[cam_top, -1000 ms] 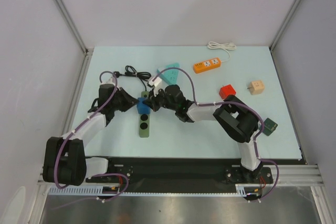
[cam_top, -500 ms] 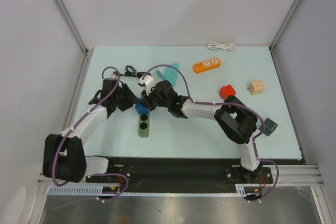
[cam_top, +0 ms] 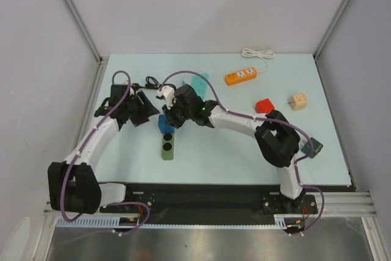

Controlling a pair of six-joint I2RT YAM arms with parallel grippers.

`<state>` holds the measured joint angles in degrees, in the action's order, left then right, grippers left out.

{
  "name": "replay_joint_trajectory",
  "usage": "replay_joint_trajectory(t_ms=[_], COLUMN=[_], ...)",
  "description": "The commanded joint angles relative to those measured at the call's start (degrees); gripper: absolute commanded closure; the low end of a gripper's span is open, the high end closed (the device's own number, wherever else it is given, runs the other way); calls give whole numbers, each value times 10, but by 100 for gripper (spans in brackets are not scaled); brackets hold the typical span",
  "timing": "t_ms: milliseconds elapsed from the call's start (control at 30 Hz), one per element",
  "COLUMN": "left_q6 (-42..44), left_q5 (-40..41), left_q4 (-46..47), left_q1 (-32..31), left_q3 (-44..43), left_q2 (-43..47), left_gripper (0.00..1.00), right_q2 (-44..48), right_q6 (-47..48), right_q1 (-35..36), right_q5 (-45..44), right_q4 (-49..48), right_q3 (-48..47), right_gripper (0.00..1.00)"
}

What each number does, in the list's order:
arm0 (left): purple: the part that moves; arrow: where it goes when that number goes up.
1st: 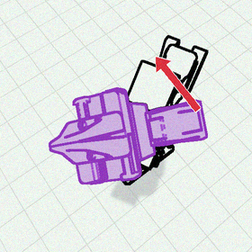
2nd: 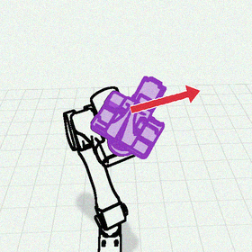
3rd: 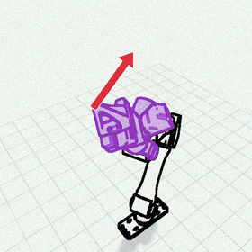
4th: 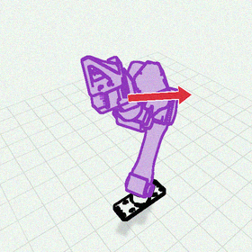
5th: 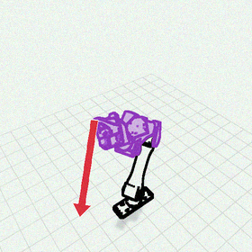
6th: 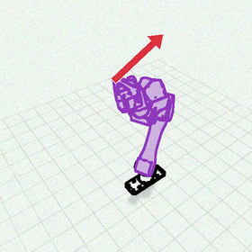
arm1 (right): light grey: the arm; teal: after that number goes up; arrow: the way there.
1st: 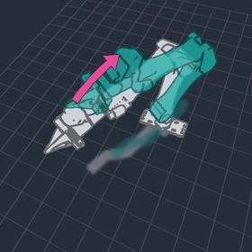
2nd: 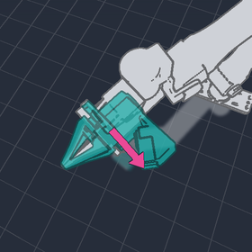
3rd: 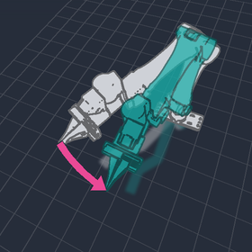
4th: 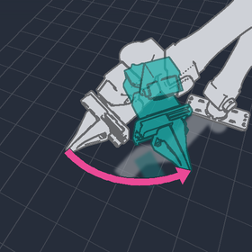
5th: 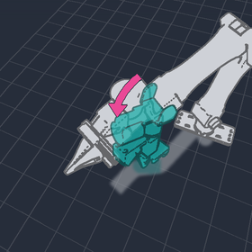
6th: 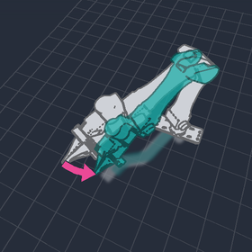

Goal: Insert the plug

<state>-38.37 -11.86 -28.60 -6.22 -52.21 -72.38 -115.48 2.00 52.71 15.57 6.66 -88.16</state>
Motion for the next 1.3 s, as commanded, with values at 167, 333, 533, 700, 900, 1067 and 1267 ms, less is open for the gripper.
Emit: replay_joint_trajectory(t_ms=[167, 333, 533, 700, 900, 1067, 1267], left_q6=[32, 37, 44, 88, 117, 109, 113], left_q5=[-56, -54, -48, 13, 88, 135, 206], left_q4=[14, 28, 31, 4, 1, 7, 14], left_q1=[45, 45, 44, 28, -62, -123, -199], left_q3=[-4, 20, 17, -9, -14, -22, -46], left_q2=[-13, -21, -26, 7, 44, 1, -56], left_gripper=[37, 38, 38, 22, 13, 16, 13], right_q2=[-3, -22, 11, 67, 202, 299, 366], right_q6=[-3, -17, -10, -16, -17, -35, -30], right_q1=[-9, -7, -14, -32, -51, -67, -102], right_q5=[10, 1, -13, -9, -21, -26, -23], right_q4=[42, -8, 19, 48, 38, 0, -16], right_q3=[-9, 60, 14, -36, 21, 113, 182], right_gripper=[100, 100, 100, 87, 38, 29, 28])
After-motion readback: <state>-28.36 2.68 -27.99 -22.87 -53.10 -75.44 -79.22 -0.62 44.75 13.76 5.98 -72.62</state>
